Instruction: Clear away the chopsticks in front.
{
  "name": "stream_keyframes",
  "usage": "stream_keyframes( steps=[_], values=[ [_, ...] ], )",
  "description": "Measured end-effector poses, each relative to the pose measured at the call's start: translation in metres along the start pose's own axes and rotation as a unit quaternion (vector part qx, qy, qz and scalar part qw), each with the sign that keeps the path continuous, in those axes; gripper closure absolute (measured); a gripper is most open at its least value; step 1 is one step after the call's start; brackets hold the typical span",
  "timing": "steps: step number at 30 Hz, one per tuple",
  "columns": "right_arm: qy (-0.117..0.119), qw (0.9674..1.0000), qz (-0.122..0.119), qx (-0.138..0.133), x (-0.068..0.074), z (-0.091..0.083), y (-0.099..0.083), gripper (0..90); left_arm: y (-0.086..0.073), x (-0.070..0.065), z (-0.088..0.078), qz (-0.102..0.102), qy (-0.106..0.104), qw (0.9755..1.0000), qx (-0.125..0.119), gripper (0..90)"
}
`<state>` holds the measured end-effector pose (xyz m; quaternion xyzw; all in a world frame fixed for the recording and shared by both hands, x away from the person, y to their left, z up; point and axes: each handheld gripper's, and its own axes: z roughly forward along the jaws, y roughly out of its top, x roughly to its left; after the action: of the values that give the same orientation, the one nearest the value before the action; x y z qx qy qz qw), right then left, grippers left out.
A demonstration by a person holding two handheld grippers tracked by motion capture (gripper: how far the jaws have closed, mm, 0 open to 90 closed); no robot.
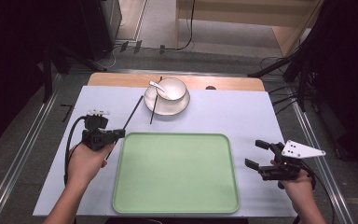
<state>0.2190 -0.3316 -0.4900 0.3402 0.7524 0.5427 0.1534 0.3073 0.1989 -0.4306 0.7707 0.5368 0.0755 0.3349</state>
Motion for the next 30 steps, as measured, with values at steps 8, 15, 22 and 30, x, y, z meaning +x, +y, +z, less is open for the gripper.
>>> stream_keyframes(
  steps=[8, 15, 22, 30],
  values=[
    [0.008, 1.0000, -0.003, 0.000, -0.004, 0.008, 0.004, 15.0, -0.036, -0.009, -0.002, -0.023, -0.013, 0.9996, 0.013, 85.8],
    [0.021, 0.9997, -0.013, 0.007, -0.003, 0.019, 0.009, 15.1, -0.066, -0.014, -0.003, -0.046, 0.001, 0.9987, 0.021, 85.8],
    [0.028, 0.9994, -0.018, 0.008, -0.002, 0.025, 0.011, 15.4, -0.086, -0.027, 0.009, -0.045, 0.007, 0.9978, 0.048, 85.7],
    [0.027, 0.9995, -0.017, 0.007, -0.003, 0.023, 0.011, 15.4, -0.086, -0.023, 0.026, -0.061, 0.001, 0.9961, 0.065, 85.6]
  ],
)
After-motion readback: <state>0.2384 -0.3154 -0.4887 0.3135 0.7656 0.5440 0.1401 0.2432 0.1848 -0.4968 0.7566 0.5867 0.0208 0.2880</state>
